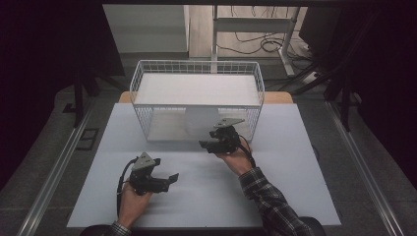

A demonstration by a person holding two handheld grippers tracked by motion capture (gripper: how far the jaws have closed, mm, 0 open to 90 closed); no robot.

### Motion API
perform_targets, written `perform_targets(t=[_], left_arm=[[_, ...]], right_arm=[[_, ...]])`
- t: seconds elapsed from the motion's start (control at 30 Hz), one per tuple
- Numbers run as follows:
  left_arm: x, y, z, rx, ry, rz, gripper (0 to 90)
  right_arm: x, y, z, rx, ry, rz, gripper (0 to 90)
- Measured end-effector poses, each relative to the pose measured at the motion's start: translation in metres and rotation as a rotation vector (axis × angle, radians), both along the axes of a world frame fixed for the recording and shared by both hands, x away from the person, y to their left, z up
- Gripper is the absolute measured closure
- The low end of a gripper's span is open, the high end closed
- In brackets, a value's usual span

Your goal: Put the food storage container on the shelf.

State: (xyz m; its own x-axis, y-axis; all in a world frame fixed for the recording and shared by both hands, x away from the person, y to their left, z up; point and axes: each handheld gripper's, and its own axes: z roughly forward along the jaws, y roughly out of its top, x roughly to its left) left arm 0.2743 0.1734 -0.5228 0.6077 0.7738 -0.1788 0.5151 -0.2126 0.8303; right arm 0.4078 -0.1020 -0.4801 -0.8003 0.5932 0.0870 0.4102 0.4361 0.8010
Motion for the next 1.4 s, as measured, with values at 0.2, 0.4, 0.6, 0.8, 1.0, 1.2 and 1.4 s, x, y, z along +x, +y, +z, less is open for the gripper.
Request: perform_targets(t=[0.2, 0.4, 0.6, 0.8, 1.0, 1.2, 1.4], left_arm=[[0.0, 0.0, 0.0, 0.008, -0.003, 0.0, 7.0], [0.0, 0.001, 0.001, 0.005, -0.004, 0.001, 7.0], [0.0, 0.0, 0.001, 0.008, -0.003, 0.001, 6.9], [-0.001, 0.001, 0.001, 0.01, -0.002, 0.002, 6.9], [-0.001, 0.001, 0.002, 0.014, -0.002, 0.001, 6.9], [-0.002, 0.006, 0.005, 0.007, -0.013, 0.008, 7.1], [-0.004, 0.008, 0.007, 0.008, -0.014, 0.008, 7.2]], right_arm=[[-0.007, -0.003, 0.001, -0.018, -0.022, 0.014, 27.5], [-0.013, -0.01, 0.004, -0.009, -0.03, 0.018, 20.0], [-0.02, -0.015, 0.006, -0.007, -0.04, 0.02, 13.3], [-0.027, -0.02, 0.006, -0.019, -0.043, 0.017, 8.8], [-0.032, -0.026, 0.005, -0.025, -0.037, 0.011, 5.9], [-0.038, -0.033, 0.006, -0.031, -0.038, 0.008, 4.5], [-0.045, -0.04, 0.007, -0.027, -0.03, 0.001, 3.9]])
